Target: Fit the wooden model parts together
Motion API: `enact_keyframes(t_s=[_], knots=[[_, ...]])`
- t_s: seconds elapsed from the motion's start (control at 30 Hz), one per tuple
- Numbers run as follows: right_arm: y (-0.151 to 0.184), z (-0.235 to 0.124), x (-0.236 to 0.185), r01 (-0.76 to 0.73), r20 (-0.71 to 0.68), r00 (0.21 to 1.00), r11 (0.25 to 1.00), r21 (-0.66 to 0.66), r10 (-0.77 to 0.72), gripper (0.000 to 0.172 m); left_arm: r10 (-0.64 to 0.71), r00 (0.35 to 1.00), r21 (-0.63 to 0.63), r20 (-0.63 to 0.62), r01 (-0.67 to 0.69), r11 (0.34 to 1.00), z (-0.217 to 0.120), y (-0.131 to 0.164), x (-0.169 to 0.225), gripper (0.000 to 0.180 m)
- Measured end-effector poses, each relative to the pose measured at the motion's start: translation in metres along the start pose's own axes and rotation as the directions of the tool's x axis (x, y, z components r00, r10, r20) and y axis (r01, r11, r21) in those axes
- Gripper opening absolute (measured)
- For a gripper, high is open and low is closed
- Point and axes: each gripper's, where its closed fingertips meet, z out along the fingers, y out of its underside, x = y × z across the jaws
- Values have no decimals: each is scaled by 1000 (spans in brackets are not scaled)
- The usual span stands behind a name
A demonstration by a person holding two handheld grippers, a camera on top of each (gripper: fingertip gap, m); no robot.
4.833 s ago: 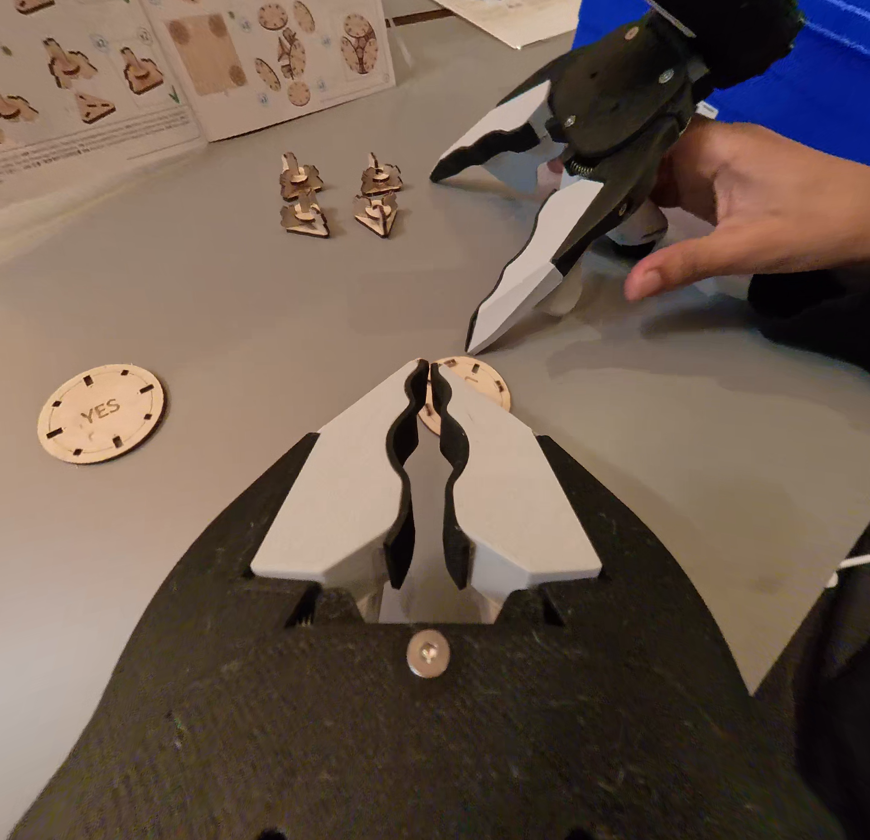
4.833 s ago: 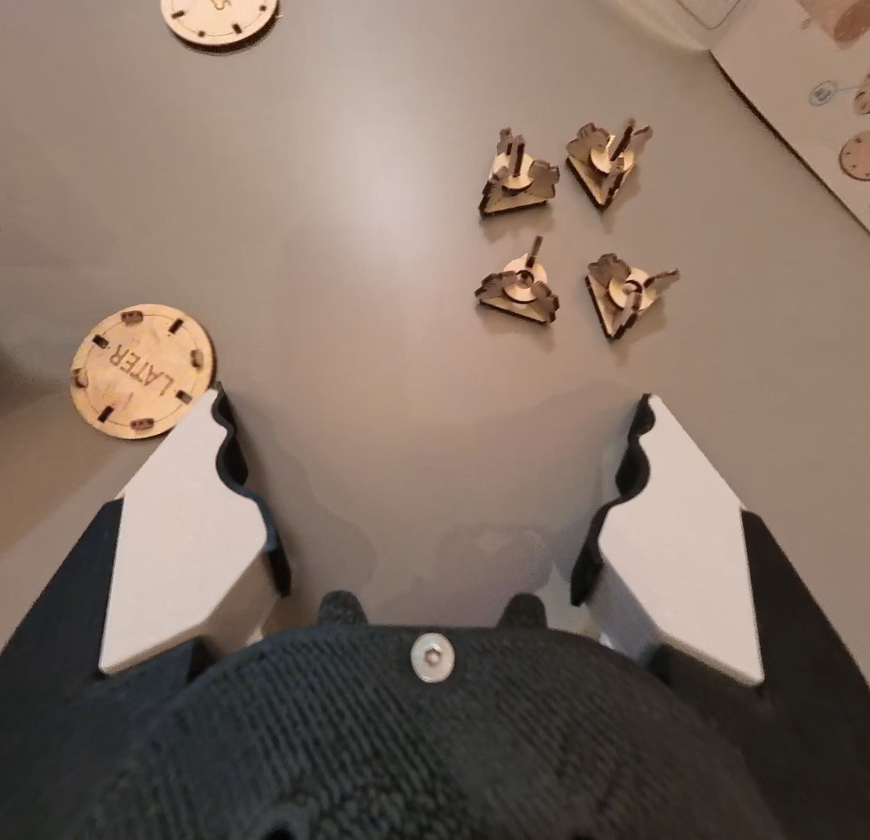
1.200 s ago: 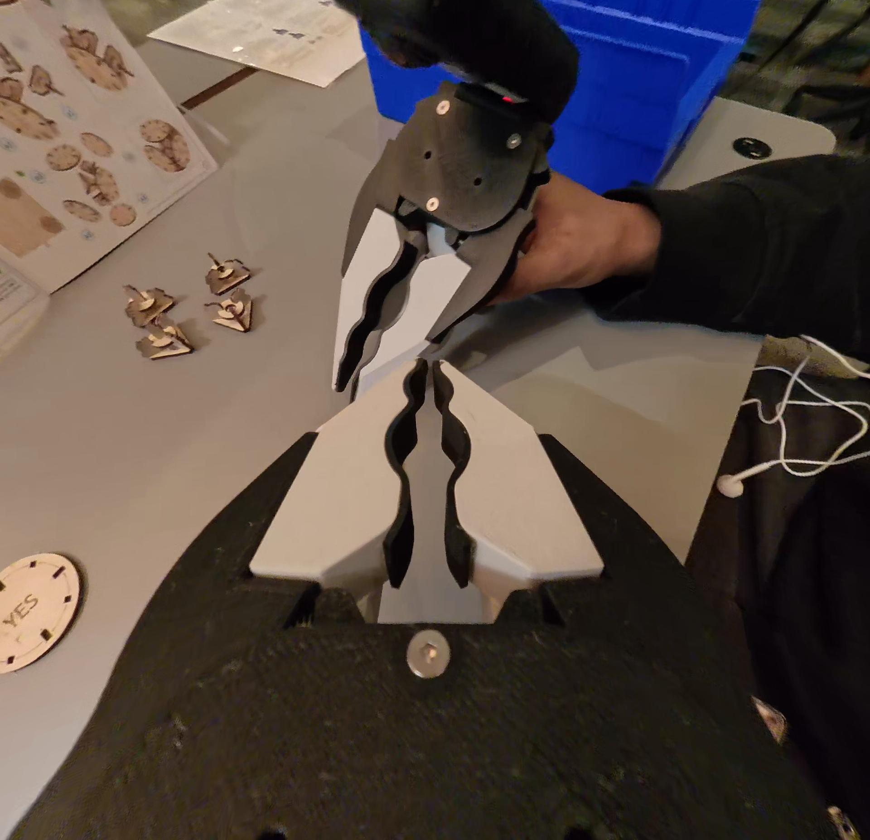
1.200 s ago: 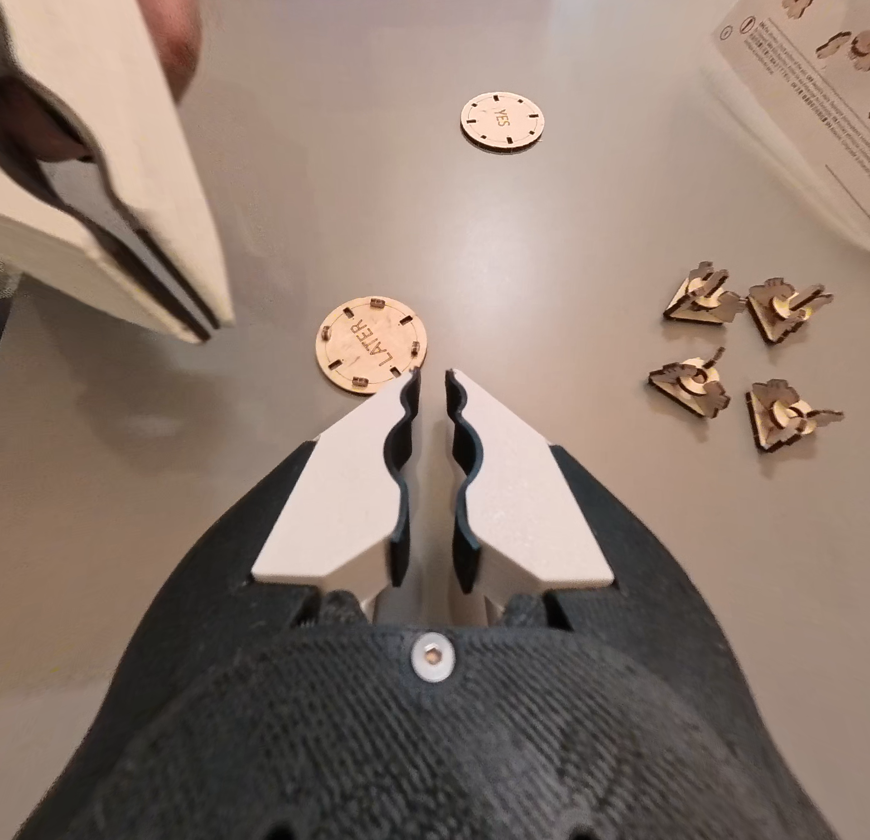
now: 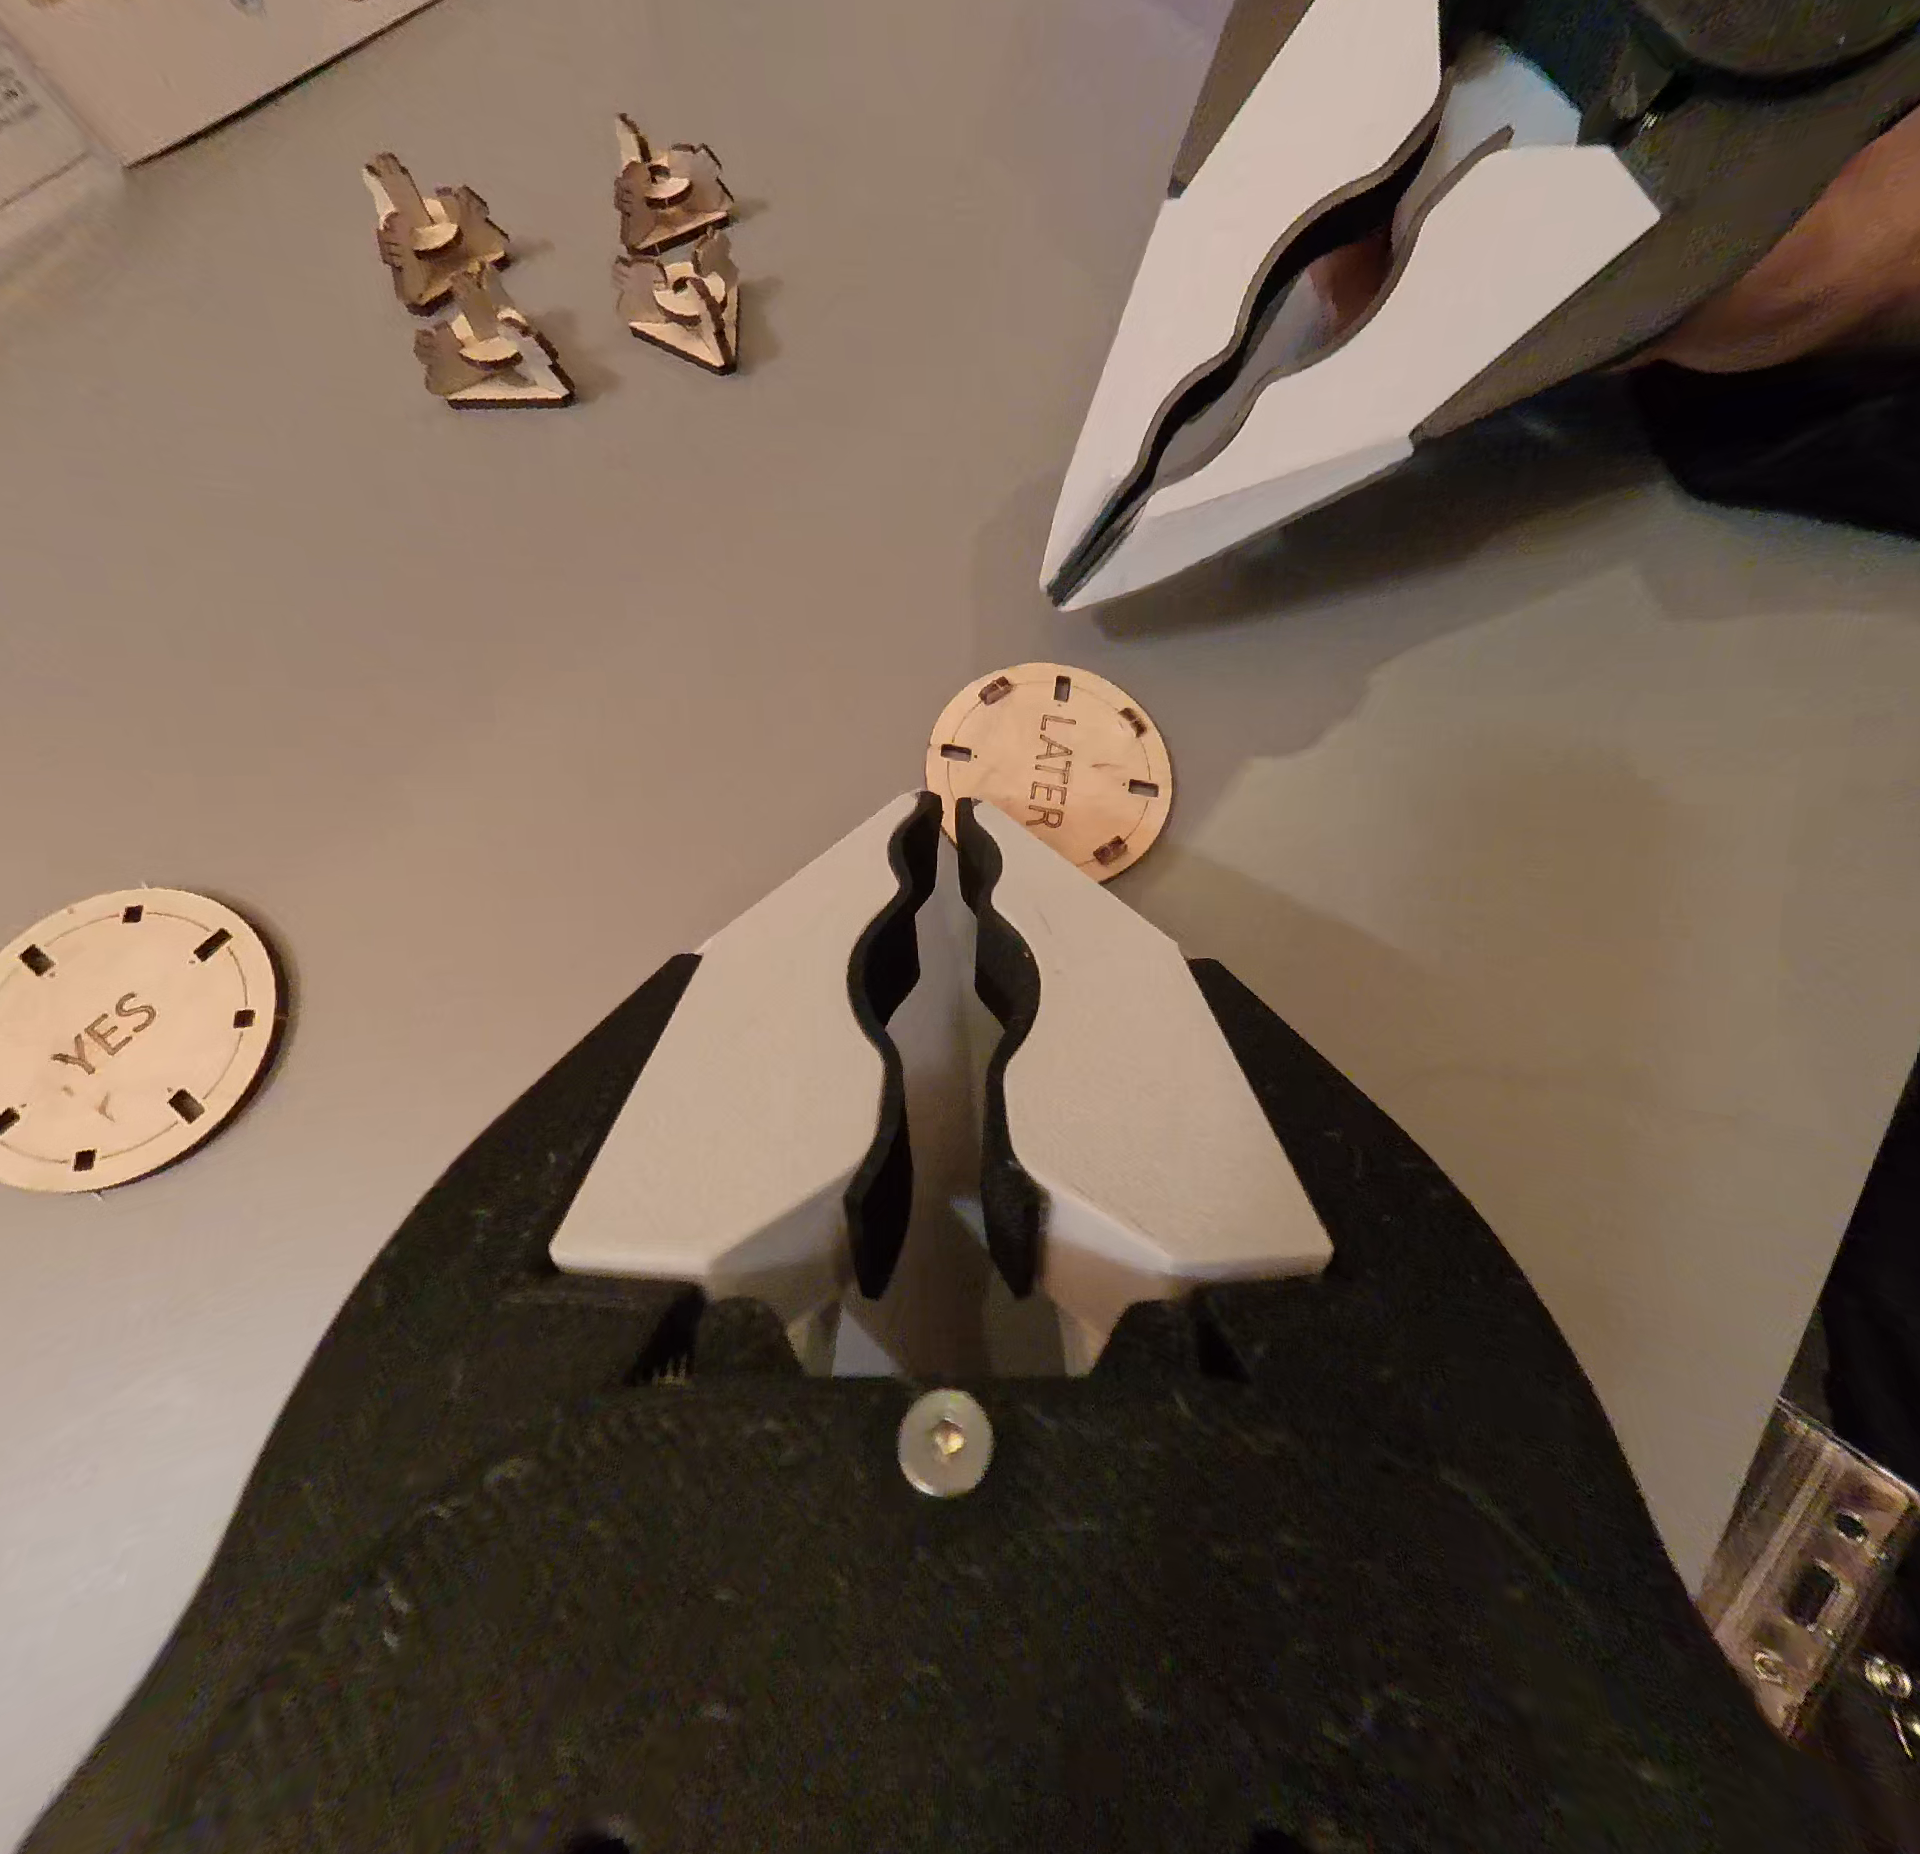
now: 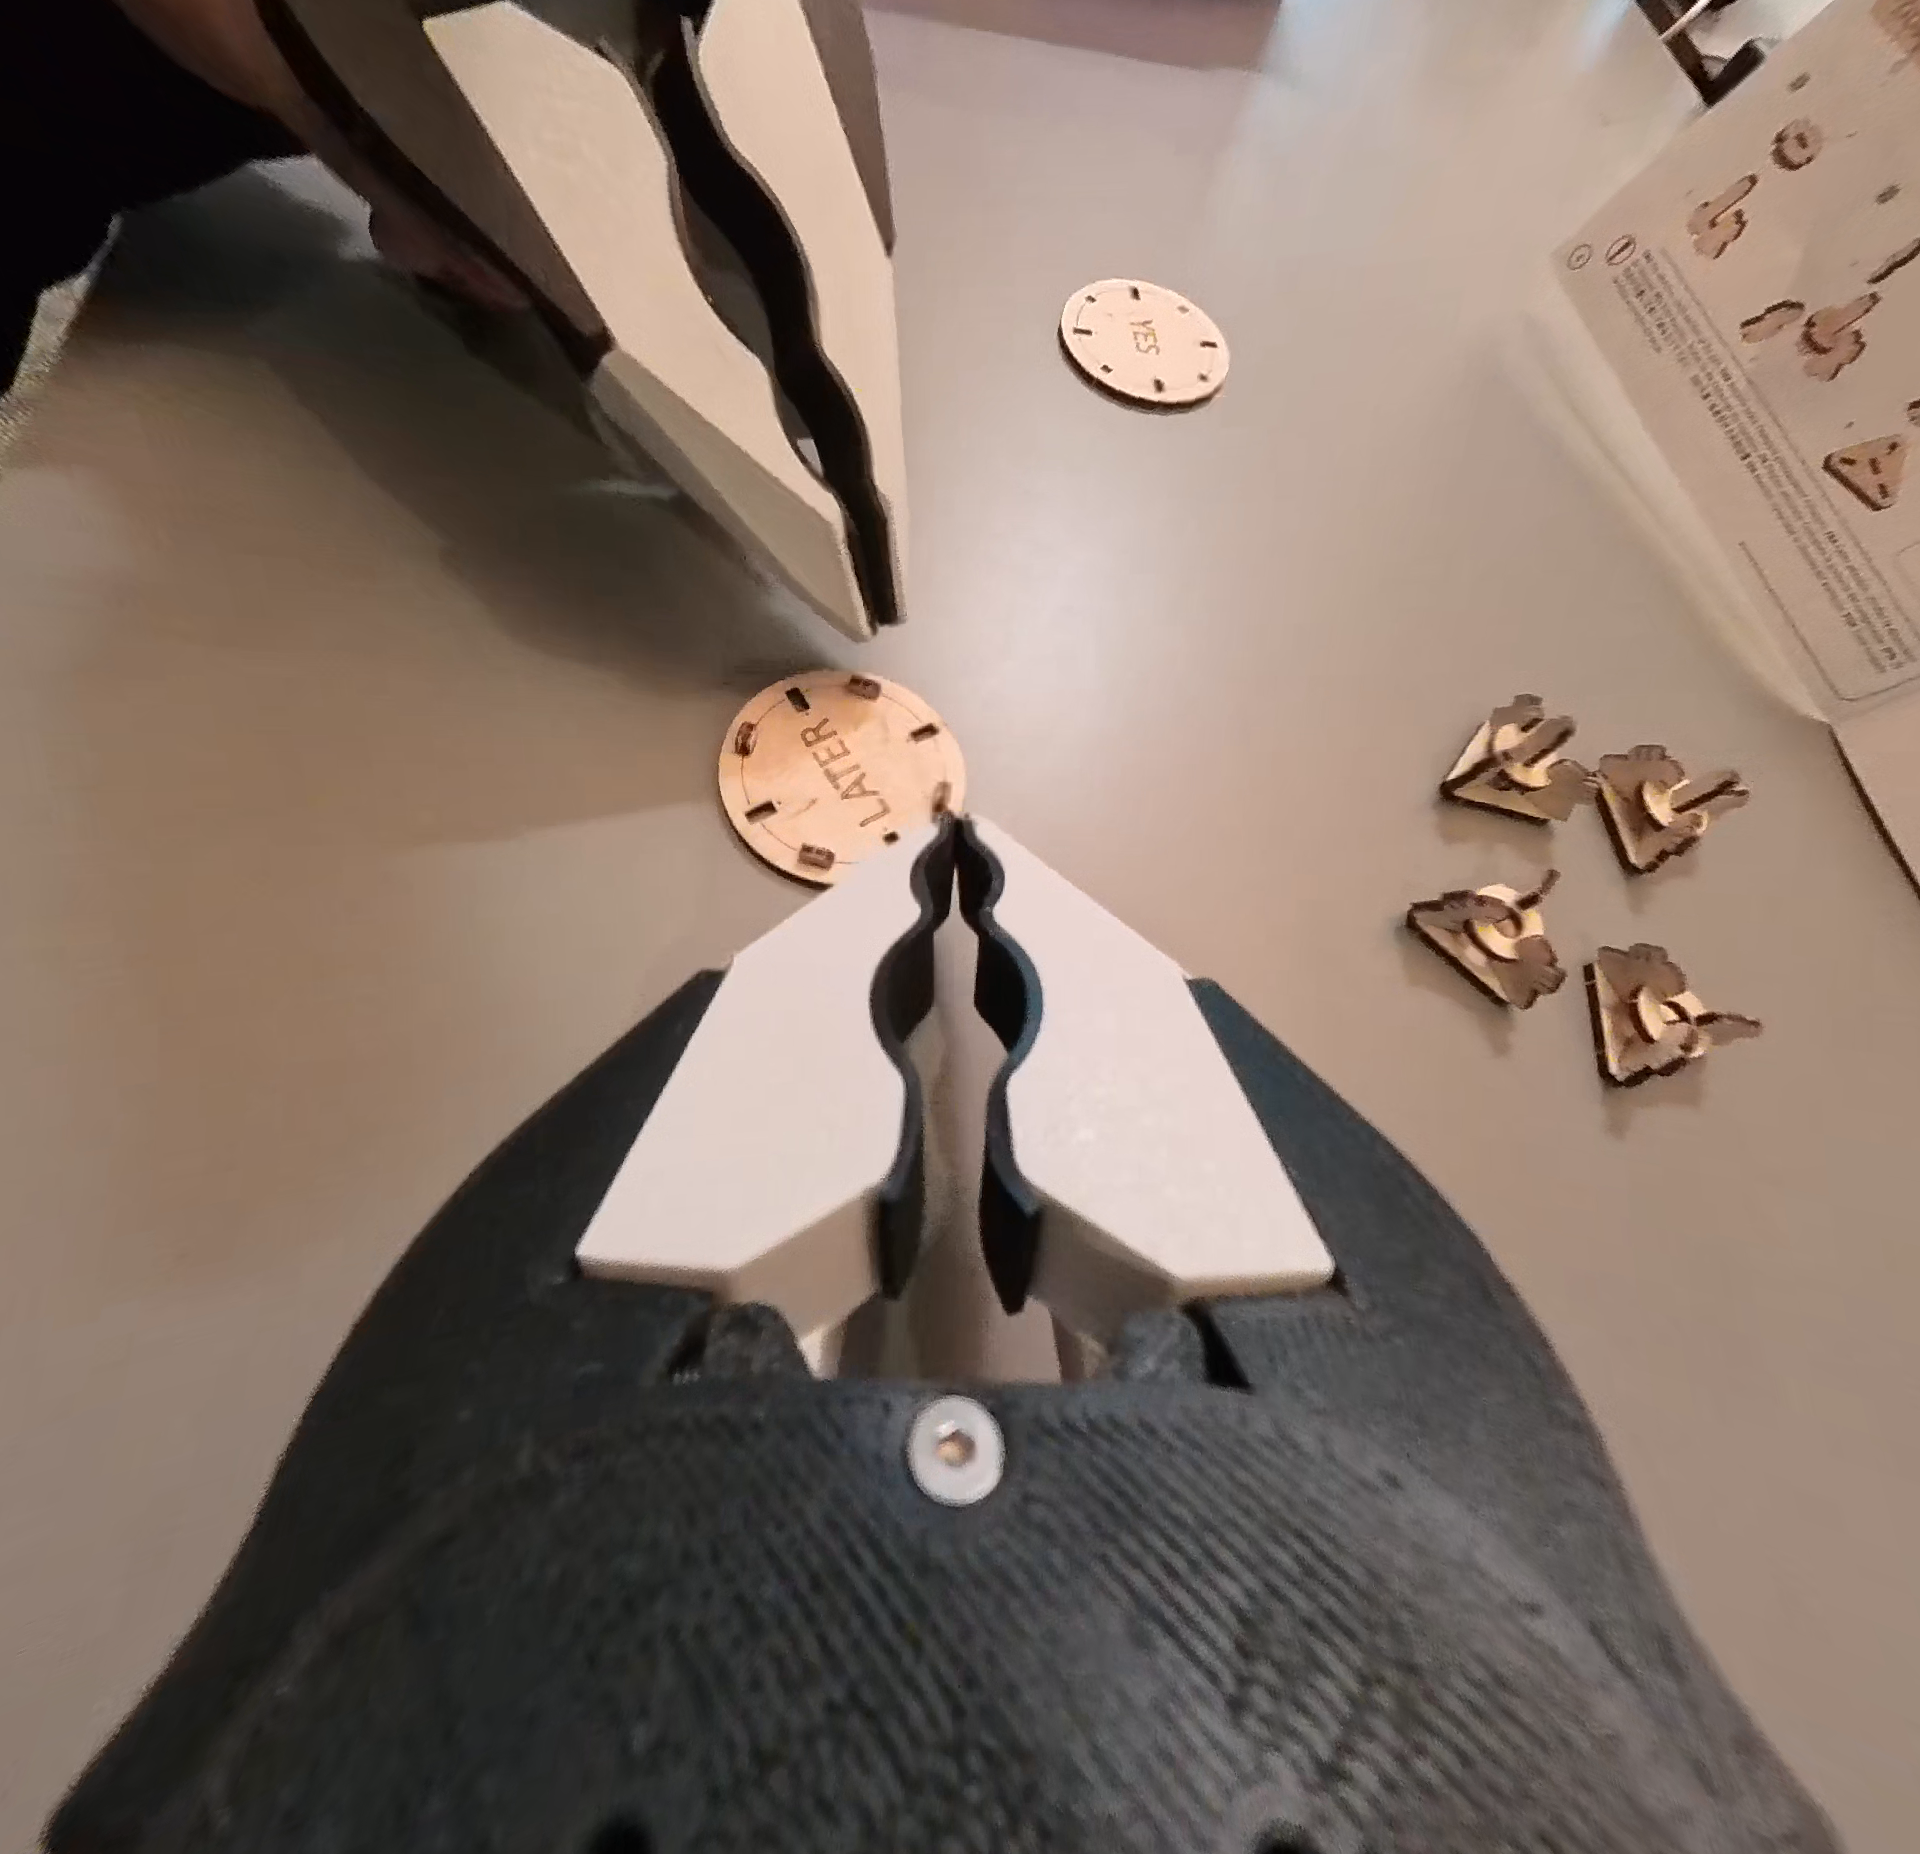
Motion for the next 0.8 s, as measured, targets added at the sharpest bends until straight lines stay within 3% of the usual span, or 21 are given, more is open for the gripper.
enact_keyframes(t_s=[0.17, 0.8], knots=[[3, 7, -5, 62, -66, 996, 997, -53, -65, 0, -30, 999, 10, -40, 30, 999, -1, -1, 1, 2], [1, 19, -22, 66, -24, 997, 994, -88, -69, 0, -74, 992, -71, -106, 67, 995, 7, 8, 6, 0]])
